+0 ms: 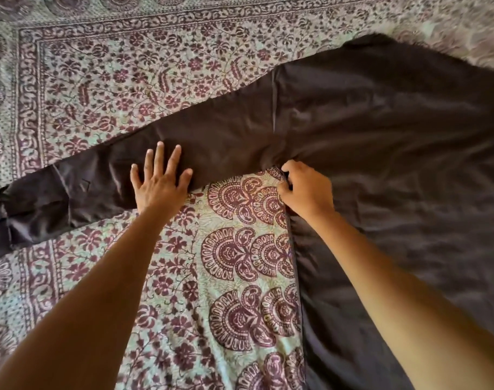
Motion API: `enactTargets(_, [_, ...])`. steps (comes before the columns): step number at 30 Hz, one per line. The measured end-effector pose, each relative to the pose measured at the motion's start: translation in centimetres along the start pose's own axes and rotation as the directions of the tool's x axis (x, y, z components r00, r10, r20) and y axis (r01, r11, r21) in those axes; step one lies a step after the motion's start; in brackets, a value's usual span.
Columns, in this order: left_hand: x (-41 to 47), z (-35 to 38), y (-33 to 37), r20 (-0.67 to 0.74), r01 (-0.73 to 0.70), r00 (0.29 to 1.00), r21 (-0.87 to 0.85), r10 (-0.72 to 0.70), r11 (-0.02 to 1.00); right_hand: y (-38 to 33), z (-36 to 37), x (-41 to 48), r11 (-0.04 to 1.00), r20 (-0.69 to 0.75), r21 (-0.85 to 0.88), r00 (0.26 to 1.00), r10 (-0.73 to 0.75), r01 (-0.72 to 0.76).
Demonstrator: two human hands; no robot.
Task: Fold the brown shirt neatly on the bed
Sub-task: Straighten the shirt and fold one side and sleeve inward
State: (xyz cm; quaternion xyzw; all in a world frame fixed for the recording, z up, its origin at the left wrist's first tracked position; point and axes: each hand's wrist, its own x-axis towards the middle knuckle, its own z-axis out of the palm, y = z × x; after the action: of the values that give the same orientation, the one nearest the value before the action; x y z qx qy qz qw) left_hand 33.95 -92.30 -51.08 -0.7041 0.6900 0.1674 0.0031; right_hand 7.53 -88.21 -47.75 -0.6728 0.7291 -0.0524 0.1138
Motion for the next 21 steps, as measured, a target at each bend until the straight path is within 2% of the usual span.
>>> enactTargets(3, [0.1, -0.4, 0.6, 0.016, 0.045, 0.999, -0.030, -0.045, 0.999, 1.4, 0.0, 0.6, 0.994, -0.149, 0.024, 0.984, -0.101, 0.106])
enactTargets(6, [1.1, -0.9, 3.8, -0.130, 0.086, 0.987, -0.099, -0.099, 0.991, 2.9, 0.4, 2.9, 0.996, -0.307, 0.062, 0.951, -0.042, 0.065])
enactTargets(7, [1.6, -1.0, 5.5, -0.179, 0.051, 0.981, -0.097, -0.068, 0.994, 3.2, 0.5, 3.7, 0.997, -0.293, 0.072, 0.956, -0.009, 0.031])
enactTargets(9, [3.3, -0.8, 9.6, -0.200, -0.083, 0.978, -0.092, 0.063, 0.992, 3.8, 1.1, 5.3, 0.996, -0.176, 0.075, 0.983, 0.053, -0.041])
enactTargets(11, [5.5, -0.2, 13.9, -0.148, -0.221, 0.968, -0.120, 0.203, 0.968, 4.2, 2.3, 6.4, 0.995, -0.083, 0.050, 0.992, 0.092, -0.088])
enactTargets(13, [7.5, 1.0, 17.4, -0.067, -0.325, 0.945, -0.131, 0.319, 0.936, 4.2, 3.4, 6.6, 0.993, -0.085, 0.001, 0.990, 0.116, -0.116])
enactTargets(15, [9.1, 2.5, 19.3, -0.010, -0.382, 0.924, -0.044, 0.382, 0.923, 4.3, 4.0, 6.8, 0.989, -0.109, -0.042, 0.985, 0.135, -0.140])
enactTargets(18, [10.2, 3.7, 19.3, -0.041, -0.404, 0.910, 0.127, 0.412, 0.906, 4.5, 4.2, 7.0, 0.986, -0.092, -0.086, 0.987, 0.131, -0.139])
enactTargets(21, [10.7, 3.5, 18.5, -0.049, -0.444, 0.889, 0.157, 0.456, 0.882, 4.4, 4.2, 7.0, 0.988, -0.111, -0.082, 0.986, 0.121, -0.130])
